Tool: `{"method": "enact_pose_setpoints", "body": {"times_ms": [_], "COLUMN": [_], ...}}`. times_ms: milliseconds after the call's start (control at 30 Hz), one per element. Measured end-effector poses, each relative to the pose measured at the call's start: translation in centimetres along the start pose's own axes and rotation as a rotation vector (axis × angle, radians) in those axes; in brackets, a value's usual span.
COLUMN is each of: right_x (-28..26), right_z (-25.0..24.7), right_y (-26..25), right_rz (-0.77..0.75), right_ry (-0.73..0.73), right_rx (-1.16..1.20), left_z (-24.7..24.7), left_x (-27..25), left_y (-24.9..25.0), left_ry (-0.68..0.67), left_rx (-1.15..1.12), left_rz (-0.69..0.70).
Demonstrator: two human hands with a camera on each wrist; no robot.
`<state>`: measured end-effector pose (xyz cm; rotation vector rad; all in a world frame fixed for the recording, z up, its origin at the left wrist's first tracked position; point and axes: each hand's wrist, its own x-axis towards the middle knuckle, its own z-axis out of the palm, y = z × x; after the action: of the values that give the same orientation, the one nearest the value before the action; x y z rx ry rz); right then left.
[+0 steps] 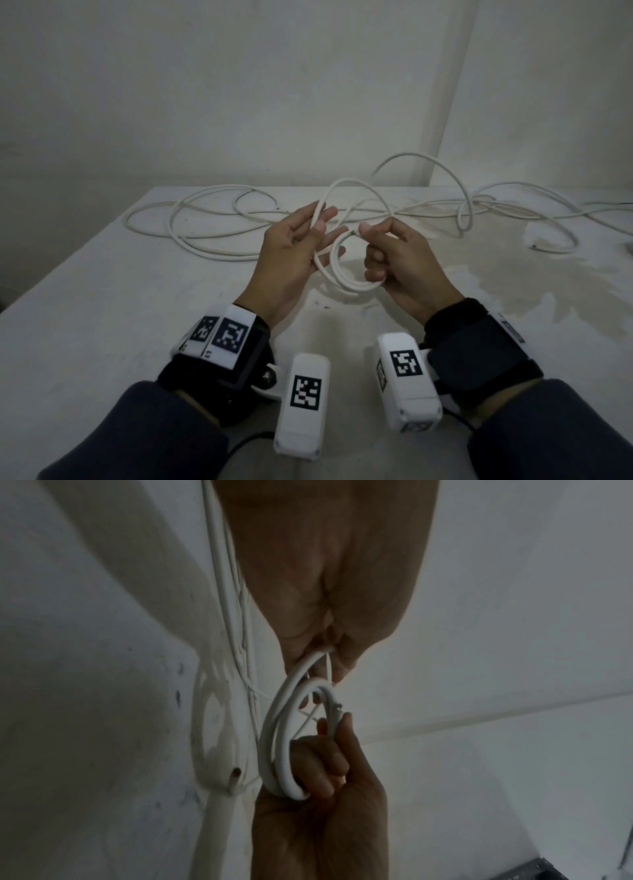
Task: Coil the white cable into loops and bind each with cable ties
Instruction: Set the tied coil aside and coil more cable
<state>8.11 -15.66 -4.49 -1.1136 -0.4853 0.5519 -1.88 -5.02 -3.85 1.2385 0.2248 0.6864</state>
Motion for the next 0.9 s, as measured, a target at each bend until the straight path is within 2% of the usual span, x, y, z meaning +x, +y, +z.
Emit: {"method": "enact_pose_setpoints", "body": {"times_ms": [167, 367, 633, 733, 900], "right_x": [-0.31, -0.38, -0.68, -0.62, -0.55], "right_z": [0.22, 0.21, 0.58, 0.80, 0.75], "right_y": [0.01, 0.20, 0.07, 0.19, 0.24], "right_rz": [0.007, -0.038, -0.059, -0.037, -0.013], "right_ry": [-0.095, -0.153, -0.177, -0.138, -0.105], "right_rx": [-0.113, -0.296, -0.386, -0.362, -0.306], "left_z": [-0.35, -0.62, -0.68, -0.67, -0.69], "left_x": [0.00, 0.00, 0.22, 0.18, 0.21], "left_y": [0.16, 0.22, 0.50, 0.66, 0.24], "left_ry": [-0.018, -0.123, -0.232, -0.259, -0.257], "left_rx": [-0.117, -0.085, 0.035, 0.123, 0.077], "left_rz": [-0.128, -0.288, -0.331, -0.291, -0.318]}}
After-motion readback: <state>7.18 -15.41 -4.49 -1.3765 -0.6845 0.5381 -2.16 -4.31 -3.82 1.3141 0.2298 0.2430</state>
